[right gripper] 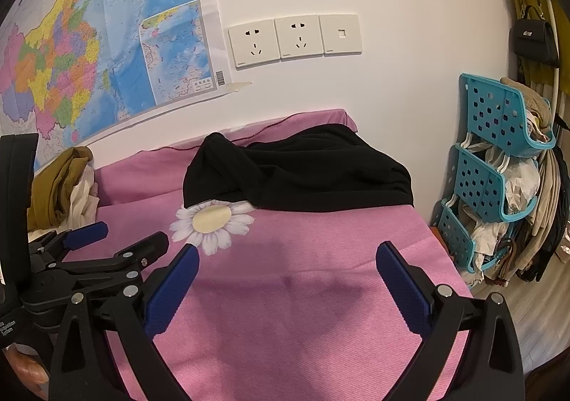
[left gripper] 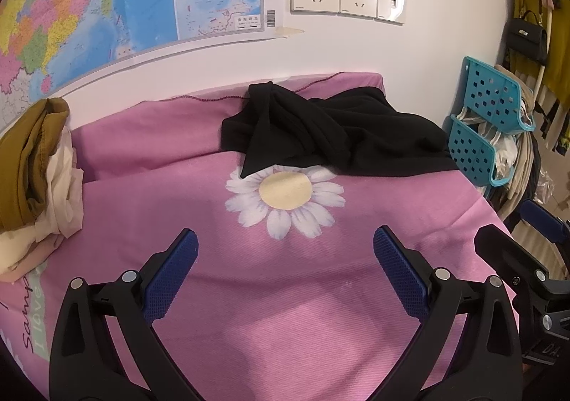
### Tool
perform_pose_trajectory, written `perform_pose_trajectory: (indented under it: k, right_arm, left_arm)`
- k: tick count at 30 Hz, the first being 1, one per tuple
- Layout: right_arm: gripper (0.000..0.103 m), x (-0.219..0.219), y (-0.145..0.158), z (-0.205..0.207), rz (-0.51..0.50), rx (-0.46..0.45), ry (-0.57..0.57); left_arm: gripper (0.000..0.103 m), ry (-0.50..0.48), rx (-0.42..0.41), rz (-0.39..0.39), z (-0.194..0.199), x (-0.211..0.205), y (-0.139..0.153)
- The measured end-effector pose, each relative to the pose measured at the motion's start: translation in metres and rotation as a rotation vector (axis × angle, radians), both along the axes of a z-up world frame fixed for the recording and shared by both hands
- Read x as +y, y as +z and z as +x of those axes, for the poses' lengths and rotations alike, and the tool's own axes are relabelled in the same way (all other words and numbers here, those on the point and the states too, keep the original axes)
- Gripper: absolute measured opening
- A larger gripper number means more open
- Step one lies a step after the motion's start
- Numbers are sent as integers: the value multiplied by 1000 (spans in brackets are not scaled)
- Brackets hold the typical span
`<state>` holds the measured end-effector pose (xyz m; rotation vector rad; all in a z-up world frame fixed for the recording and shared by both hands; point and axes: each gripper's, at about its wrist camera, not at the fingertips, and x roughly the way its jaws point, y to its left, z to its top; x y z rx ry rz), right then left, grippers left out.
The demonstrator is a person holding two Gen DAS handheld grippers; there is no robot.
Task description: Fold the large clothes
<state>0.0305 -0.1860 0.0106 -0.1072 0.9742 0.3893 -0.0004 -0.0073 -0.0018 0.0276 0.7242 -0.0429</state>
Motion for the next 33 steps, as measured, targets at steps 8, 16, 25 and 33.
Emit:
perform_pose_trajectory:
  k: [8,16,25,33]
  right_arm:
    - [97,-1,0,0,1,-2,3]
    - [97,0,1,0,1,-6,3]
    - [97,1,2,0,-4,-13,5]
    - [97,2,1,0,-5,-10,8]
  left_arm:
    - [97,0,2,1,0,-1,0]
    - [97,0,5,-5,1,-2,1]
    - [97,-1,7,-9,1,-1,2]
    - [97,0,5,-9,1,0,2]
